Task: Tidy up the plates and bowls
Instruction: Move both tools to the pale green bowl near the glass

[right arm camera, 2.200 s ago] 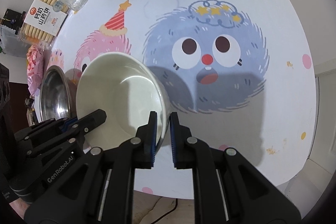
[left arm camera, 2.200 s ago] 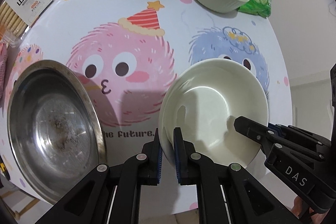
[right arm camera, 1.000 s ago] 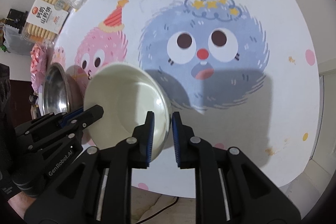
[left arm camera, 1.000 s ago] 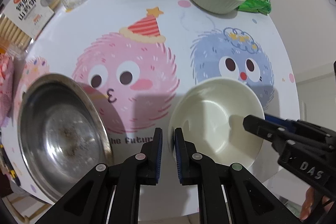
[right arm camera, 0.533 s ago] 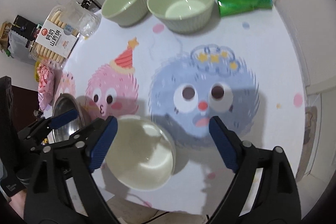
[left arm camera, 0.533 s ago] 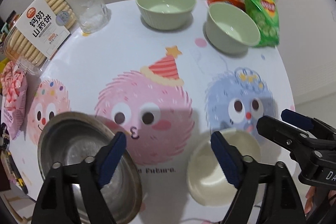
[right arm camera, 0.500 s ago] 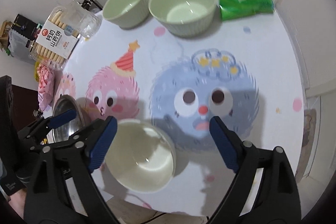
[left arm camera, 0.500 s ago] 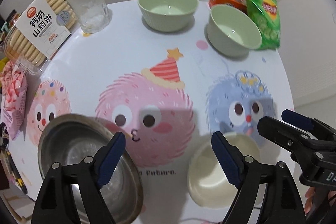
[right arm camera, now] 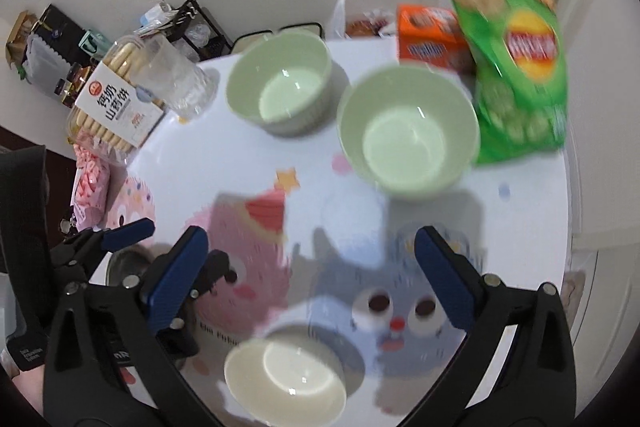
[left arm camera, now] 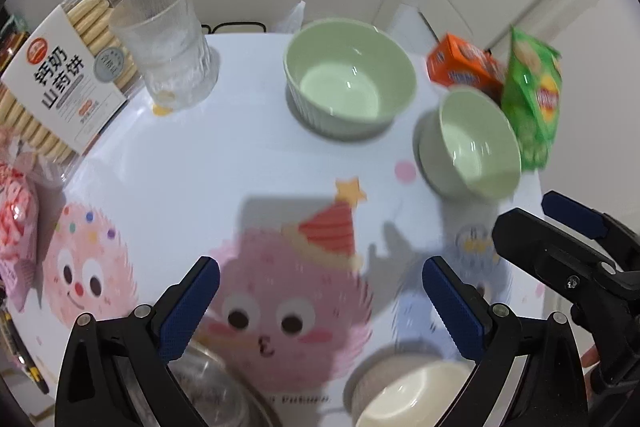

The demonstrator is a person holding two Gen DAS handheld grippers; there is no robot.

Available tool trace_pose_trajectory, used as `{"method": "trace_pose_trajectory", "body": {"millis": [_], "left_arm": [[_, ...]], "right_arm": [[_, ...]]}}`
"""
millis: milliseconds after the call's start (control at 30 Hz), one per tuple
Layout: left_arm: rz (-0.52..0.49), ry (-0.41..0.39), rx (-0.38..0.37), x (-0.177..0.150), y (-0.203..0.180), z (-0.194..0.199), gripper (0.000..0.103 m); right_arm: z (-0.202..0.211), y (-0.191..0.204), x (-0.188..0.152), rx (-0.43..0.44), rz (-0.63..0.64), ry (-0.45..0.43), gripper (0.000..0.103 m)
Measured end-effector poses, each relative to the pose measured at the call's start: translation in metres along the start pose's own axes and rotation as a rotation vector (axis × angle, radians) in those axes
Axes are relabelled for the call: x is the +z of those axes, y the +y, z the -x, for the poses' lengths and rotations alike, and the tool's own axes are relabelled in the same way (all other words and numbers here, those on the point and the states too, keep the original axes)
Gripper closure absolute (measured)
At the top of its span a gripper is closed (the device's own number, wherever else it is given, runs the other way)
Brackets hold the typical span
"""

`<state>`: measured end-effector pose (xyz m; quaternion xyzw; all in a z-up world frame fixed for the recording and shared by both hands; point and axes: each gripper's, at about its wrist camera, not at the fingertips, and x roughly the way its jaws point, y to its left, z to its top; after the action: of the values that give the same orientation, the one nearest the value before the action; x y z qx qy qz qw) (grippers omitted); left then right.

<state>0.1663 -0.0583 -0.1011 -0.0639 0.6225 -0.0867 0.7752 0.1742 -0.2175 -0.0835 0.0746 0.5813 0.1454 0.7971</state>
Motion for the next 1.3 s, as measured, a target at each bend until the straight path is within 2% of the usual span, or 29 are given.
{"method": "trace_pose_trajectory", "body": {"millis": [233, 467, 600, 900, 1000, 1067, 1200, 1300], "left_arm": [[0.079, 0.008, -0.030, 0.049, 0.010, -0.015, 0.000], [0.200, 0.034, -0.058, 0.080, 0.029, -0.038, 0.000], [0.258, 0.032, -0.056, 0.092, 0.038, -0.046, 0.000], [0.289, 0.042, -0.003, 0.102, 0.043, -0.063, 0.004], [0.298, 0.052, 0.008, 0.104, 0.044, -0.070, 0.017], [0.305, 0.060, 0.015, 0.106, 0.046, -0.075, 0.030], [0.322, 0.064, 0.017, 0.108, 0.047, -0.083, 0.037], [0.325, 0.054, 0.021, 0.108, 0.047, -0.085, 0.051]], "right_arm": [[-0.026, 0.007, 0.053, -0.005, 0.066, 0.026, 0.000], [-0.047, 0.004, 0.098, -0.036, 0.099, 0.045, 0.000], [-0.064, -0.001, 0.116, -0.050, 0.121, 0.073, 0.000], [-0.096, -0.008, 0.136, -0.056, 0.147, 0.141, 0.000], [-0.103, -0.010, 0.136, -0.054, 0.129, 0.158, 0.000], [-0.107, -0.012, 0.137, -0.055, 0.112, 0.166, 0.001], [-0.117, -0.008, 0.138, -0.062, 0.138, 0.191, 0.018], [-0.121, -0.006, 0.137, -0.072, 0.146, 0.198, 0.020]]}}
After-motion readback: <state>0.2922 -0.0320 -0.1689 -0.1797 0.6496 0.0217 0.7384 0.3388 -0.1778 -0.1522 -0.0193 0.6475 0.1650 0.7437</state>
